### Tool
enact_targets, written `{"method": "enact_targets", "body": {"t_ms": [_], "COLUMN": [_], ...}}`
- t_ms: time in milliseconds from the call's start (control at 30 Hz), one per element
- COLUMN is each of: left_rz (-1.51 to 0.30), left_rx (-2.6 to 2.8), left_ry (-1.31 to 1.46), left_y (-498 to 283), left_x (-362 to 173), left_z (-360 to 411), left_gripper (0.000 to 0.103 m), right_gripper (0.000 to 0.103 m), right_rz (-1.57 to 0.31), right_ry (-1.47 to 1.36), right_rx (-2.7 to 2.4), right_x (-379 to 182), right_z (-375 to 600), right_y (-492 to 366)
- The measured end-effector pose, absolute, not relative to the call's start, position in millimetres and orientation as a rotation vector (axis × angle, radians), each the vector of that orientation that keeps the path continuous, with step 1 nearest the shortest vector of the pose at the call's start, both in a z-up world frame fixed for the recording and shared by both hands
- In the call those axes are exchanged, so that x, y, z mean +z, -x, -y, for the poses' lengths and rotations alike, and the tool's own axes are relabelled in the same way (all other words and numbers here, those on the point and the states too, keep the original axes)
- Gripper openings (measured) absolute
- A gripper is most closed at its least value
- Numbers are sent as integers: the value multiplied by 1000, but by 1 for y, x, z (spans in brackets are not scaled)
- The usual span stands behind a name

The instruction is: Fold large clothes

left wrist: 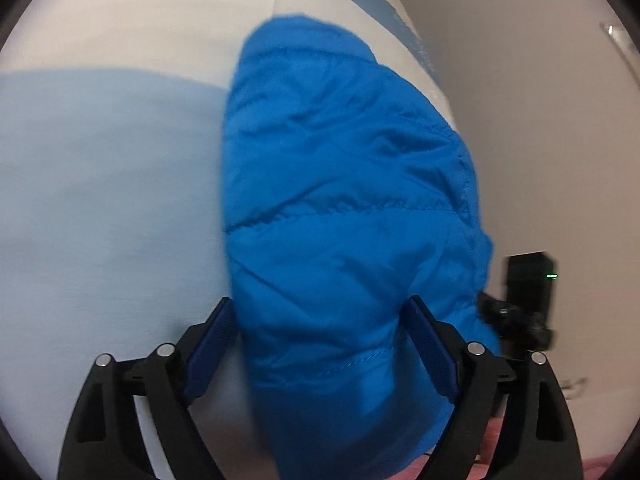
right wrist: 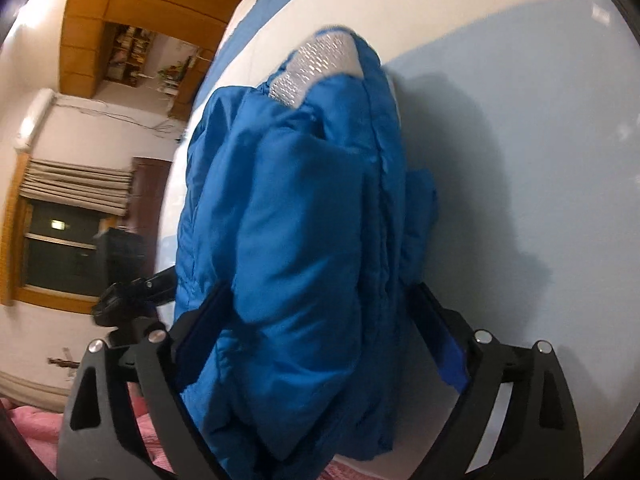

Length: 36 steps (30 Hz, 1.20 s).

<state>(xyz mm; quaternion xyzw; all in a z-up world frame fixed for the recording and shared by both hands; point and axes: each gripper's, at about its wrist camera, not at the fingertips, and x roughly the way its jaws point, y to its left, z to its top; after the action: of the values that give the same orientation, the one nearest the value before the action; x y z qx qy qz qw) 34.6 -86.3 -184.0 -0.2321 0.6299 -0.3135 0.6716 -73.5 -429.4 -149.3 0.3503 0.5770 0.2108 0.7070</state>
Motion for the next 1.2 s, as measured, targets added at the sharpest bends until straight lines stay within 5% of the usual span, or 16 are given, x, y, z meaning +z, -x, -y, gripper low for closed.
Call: {"method": "enact_targets", "body": {"t_ms": [200,267,333,500,867,1200], "left_rz": [-1434,-1426,-1404,-1369,-1180,-1066], "left_rx": [-801,-820,-833,-869,-884,-734], "left_ry": [627,629,626,663,636,603], "left_y": [-33,-30,-25,-17,-27,-110], "left_x": [-206,-205,-202,-187,-135,-127], "left_z": [96,99,102,97,95,53], "left_gripper": [96,96,94,76,76,76], "right_gripper": [95,88,71,53,51,51], "right_rz": [-1250,-1240,-1213,-1160,-1033,-1065], "right_ry": [-907,-913,-942,-950,-768,-668], "right_rx": [549,575,606,625,726,816], "right_x": [-167,-167,-165,-149,-67,-71], "right_z": [436,432,430,430,394,334], "right_y": [79,80,83,95,28,-114]}}
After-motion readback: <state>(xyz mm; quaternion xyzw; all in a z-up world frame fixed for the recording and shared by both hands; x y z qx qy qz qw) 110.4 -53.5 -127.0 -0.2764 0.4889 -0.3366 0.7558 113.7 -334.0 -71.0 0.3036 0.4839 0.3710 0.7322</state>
